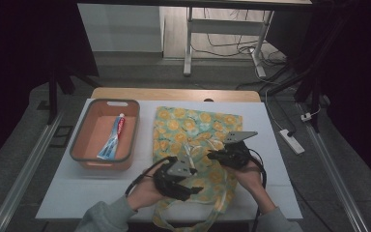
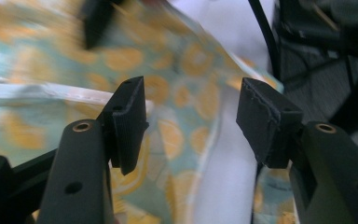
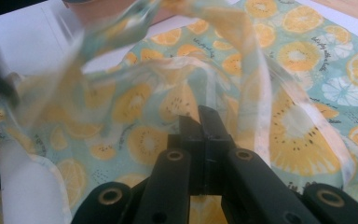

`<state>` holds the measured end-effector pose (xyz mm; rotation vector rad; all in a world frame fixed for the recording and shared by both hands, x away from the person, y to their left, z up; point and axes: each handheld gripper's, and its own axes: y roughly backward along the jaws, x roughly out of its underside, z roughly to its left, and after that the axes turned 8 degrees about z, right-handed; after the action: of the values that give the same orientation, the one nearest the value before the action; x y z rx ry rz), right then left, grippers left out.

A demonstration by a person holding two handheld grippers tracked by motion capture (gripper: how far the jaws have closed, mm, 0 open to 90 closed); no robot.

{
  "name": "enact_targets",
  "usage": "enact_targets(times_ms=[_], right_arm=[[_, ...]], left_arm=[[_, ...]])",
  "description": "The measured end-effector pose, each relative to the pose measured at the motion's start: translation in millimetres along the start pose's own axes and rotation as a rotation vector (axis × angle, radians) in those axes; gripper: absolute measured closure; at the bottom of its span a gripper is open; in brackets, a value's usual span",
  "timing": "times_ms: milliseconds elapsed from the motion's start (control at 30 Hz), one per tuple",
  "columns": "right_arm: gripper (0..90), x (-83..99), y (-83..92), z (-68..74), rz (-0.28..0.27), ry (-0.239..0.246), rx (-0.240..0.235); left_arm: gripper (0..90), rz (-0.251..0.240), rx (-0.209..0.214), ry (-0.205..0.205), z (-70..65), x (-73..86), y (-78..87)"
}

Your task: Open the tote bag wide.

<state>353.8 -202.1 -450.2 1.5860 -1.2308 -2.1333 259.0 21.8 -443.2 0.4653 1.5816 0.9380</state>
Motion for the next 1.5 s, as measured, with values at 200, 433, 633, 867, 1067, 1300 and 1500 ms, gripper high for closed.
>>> enact_targets(times_ms=[200,433,633,867,1067,1300,1500], right_arm=[[89.6,0.7,-3.1,0.3,0.003,-0.001,-0.009],[89.6,0.9,-5.0,1.2,0.006,-0.003,-0.016],[89.6,1.4,-5.6,0.7,0.006,-0.005,-0.015],[89.6,2.0,-2.6,-1.1,0.0,-0.007,-0.008],[89.6,4.3,12.0,-7.9,-0.029,-0.037,0.025],[89.6,9.4,17.1,-19.1,-0.002,-0.103,0.092],[89.6,18.3,9.6,-29.1,0.032,-0.154,0.104]], left_arm=[[42.2,0.1,0.049,-0.025,-14.7,-8.9,-48.3],[42.8,0.164,-0.001,-0.024,-18.5,-10.0,-78.5],[48.7,0.184,-0.048,-0.041,-21.6,-10.7,-98.5],[87.8,0.151,-0.023,-0.04,-17.8,-11.3,-102.9],[88.7,0.132,0.042,-0.111,-31.6,-4.9,-75.0],[88.7,0.095,0.101,-0.144,-55.0,20.7,-24.0],[85.4,0.088,0.088,-0.131,-56.0,34.6,-10.7]])
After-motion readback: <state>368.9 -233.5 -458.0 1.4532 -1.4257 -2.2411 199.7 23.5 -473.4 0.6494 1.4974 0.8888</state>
